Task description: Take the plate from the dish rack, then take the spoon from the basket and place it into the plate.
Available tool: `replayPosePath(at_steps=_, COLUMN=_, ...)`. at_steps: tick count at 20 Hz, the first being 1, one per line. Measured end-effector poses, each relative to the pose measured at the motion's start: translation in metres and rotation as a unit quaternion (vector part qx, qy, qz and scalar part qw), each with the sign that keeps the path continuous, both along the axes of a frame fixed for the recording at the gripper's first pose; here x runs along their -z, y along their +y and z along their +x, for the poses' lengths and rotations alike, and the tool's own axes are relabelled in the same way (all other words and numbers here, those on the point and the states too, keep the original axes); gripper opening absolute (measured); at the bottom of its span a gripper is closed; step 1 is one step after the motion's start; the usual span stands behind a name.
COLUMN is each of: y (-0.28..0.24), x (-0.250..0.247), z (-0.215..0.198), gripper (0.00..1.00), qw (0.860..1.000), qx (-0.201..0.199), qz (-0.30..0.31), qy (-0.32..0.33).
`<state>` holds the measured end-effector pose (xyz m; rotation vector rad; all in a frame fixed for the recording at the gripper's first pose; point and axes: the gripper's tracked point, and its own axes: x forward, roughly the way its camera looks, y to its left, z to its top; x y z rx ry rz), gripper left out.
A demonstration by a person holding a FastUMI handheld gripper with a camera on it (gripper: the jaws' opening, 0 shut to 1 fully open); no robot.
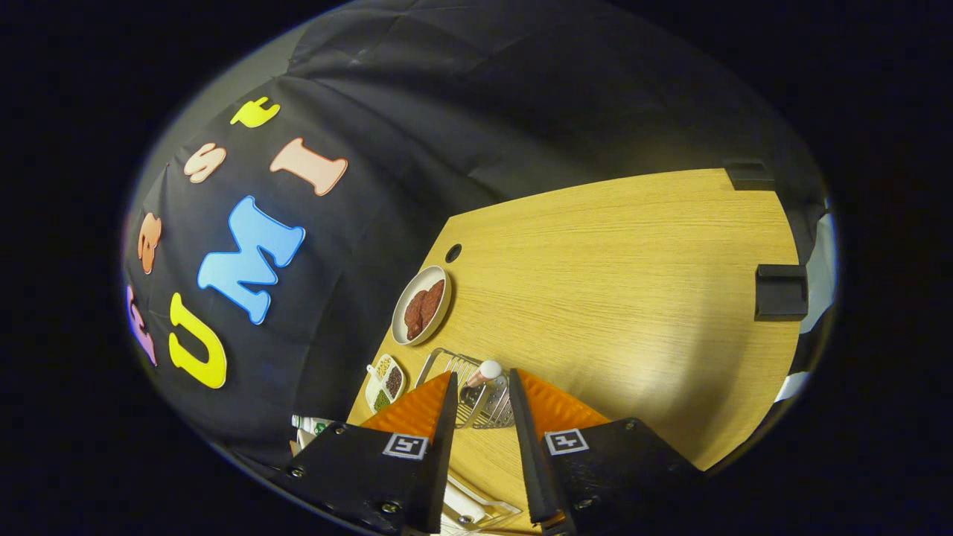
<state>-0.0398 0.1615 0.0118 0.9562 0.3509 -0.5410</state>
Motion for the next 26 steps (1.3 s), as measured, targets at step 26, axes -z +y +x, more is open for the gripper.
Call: replayPosePath(at_steps=26, y=0.018, x=-0.113, z=-0.008, gripper=0.08, qw=0.982, qx=-0.061, qz=-0.168, qy=-0.057)
